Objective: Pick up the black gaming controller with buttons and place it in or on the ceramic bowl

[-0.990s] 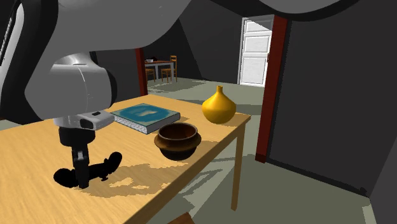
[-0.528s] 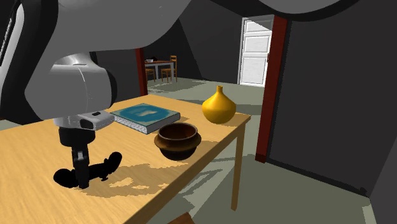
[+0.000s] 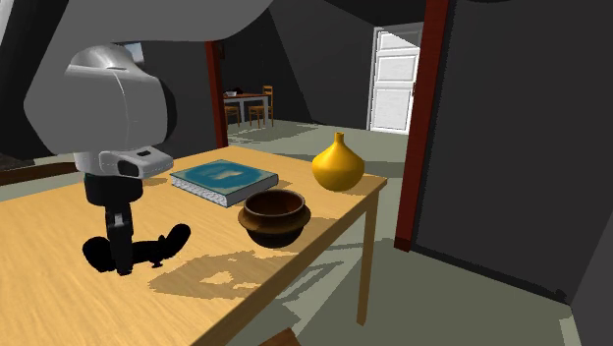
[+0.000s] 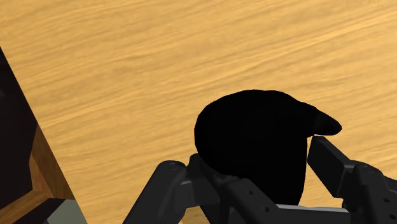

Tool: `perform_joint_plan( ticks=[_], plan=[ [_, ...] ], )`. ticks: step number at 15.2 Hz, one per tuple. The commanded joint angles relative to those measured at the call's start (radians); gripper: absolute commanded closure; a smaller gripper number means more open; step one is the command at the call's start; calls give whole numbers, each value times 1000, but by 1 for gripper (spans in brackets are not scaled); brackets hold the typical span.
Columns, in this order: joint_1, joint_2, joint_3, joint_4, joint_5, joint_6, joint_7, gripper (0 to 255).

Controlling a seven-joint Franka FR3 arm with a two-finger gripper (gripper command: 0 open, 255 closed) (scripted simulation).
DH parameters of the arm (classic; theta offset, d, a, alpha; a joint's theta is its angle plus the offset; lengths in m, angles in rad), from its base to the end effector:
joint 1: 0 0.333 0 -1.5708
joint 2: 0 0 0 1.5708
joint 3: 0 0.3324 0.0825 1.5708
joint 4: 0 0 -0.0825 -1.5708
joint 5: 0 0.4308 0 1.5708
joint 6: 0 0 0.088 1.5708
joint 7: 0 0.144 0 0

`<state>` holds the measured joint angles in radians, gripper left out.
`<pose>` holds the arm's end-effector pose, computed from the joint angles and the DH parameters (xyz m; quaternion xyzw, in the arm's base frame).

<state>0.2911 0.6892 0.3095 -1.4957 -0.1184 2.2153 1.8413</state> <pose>0.6569 0.4016 0.2341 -0.8110 0.5822 0.0342 0.0464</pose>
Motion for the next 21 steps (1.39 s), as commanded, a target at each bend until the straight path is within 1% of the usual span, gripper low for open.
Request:
perform_joint_plan(
  ticks=[1, 11, 21],
  plan=[
    [-1, -13, 3, 9, 3, -21, -1, 255],
    [-7, -72, 15, 52, 19, -122, -3, 255],
    [-7, -112, 23, 124, 30, -233, -3, 255]
  ],
)
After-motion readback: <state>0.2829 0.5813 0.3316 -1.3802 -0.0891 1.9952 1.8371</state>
